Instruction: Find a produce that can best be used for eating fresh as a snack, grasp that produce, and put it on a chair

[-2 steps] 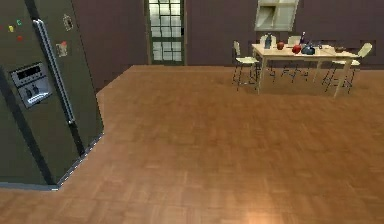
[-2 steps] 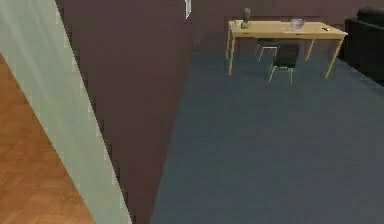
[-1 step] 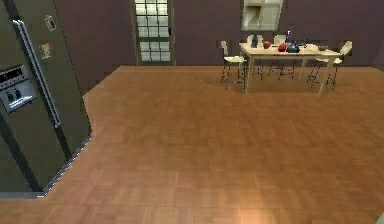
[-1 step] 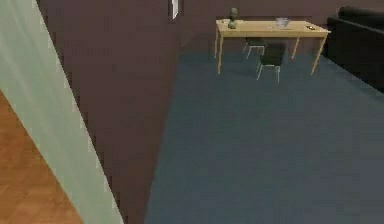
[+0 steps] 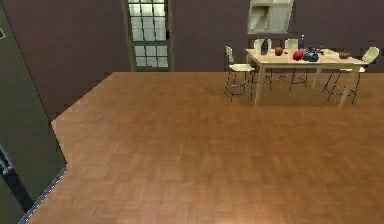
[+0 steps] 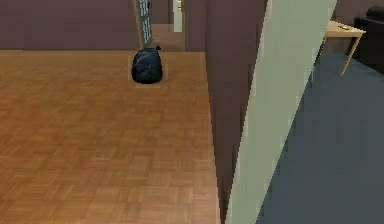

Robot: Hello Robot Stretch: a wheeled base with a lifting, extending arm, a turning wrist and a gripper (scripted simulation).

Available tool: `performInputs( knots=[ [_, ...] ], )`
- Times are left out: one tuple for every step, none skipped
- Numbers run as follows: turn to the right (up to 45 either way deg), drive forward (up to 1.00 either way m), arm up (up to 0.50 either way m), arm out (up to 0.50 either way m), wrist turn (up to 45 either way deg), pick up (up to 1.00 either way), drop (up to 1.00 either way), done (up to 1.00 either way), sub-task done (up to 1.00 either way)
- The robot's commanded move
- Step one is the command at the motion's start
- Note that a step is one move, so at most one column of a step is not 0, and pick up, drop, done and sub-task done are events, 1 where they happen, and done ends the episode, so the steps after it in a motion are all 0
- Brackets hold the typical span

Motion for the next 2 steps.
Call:
performInputs(
  knots=[
    [9.0, 0.0, 0.0, 0.0, 0.0, 0.0, 0.0, 0.0, 0.0],
    [0.0, 1.0, 0.0, 0.0, 0.0, 0.0, 0.0, 0.0, 0.0]
  ],
)
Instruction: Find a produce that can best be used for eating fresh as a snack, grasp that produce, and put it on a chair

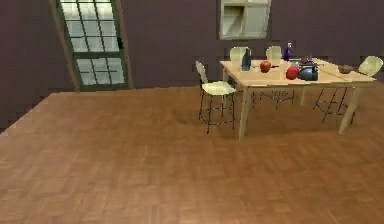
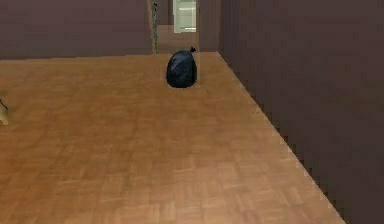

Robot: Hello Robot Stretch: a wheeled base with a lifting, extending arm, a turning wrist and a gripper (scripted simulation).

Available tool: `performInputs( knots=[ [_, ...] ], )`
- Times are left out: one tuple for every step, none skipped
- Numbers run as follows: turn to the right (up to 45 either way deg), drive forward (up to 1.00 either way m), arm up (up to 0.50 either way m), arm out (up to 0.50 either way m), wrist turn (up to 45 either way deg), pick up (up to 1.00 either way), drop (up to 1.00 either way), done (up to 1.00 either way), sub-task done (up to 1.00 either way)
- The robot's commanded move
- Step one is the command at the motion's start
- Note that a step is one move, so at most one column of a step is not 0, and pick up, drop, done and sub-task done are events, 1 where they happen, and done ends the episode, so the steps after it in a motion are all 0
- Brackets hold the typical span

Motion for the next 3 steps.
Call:
performInputs(
  knots=[
    [3.0, 0.0, 0.0, 0.0, 0.0, 0.0, 0.0, 0.0, 0.0],
    [0.0, 1.0, 0.0, 0.0, 0.0, 0.0, 0.0, 0.0, 0.0],
    [0.0, 0.5, 0.0, 0.0, 0.0, 0.0, 0.0, 0.0, 0.0]
  ],
)
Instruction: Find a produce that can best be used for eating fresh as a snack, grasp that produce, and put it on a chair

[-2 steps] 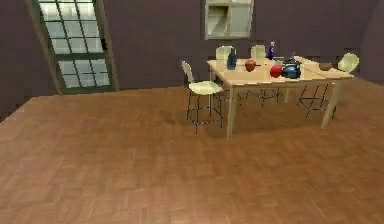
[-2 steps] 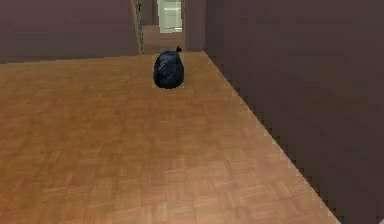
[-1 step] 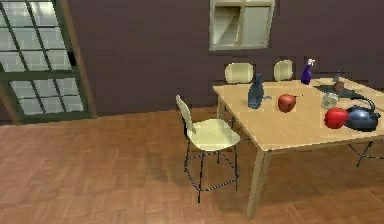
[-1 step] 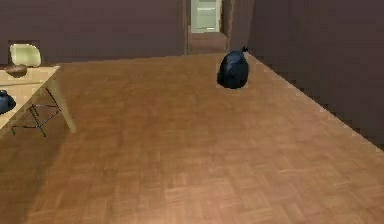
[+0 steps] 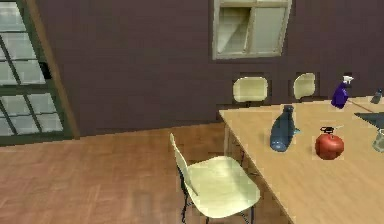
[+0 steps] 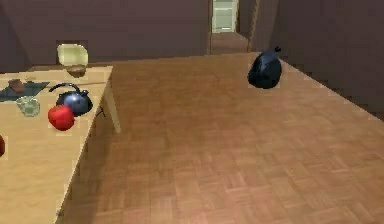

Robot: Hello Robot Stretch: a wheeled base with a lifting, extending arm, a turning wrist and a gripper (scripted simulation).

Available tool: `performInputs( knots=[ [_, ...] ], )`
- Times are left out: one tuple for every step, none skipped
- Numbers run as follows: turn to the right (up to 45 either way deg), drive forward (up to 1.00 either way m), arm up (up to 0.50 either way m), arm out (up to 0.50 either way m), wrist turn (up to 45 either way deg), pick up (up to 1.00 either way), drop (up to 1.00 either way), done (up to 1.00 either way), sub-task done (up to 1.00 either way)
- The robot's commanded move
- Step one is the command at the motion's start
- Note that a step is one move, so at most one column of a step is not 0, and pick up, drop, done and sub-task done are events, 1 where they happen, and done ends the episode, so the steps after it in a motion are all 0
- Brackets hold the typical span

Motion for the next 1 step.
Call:
performInputs(
  knots=[
    [-45.0, 0.0, 0.0, 0.0, 0.0, 0.0, 0.0, 0.0, 0.0]
  ],
)
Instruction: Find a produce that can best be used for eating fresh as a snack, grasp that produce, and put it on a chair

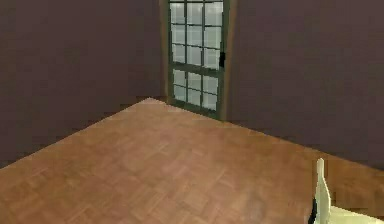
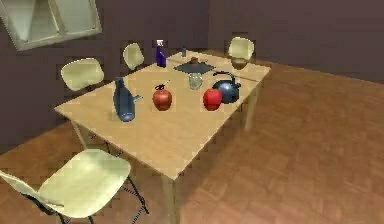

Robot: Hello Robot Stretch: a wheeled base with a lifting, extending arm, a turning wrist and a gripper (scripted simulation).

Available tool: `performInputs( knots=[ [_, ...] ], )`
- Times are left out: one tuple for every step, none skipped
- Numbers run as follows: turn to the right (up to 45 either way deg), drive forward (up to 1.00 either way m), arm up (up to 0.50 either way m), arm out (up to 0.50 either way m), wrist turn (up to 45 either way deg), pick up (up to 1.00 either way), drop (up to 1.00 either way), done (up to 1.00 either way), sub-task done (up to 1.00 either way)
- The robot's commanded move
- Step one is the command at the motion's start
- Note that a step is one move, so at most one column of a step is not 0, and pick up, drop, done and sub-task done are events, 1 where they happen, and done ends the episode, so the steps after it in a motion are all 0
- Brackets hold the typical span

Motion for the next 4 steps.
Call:
performInputs(
  knots=[
    [45.0, 0.0, 0.0, 0.0, 0.0, 0.0, 0.0, 0.0, 0.0],
    [45.0, 0.0, 0.0, 0.0, 0.0, 0.0, 0.0, 0.0, 0.0],
    [27.0, 0.0, 0.0, 0.0, 0.0, 0.0, 0.0, 0.0, 0.0],
    [0.0, 0.9, 0.0, 0.0, 0.0, 0.0, 0.0, 0.0, 0.0]
  ],
)
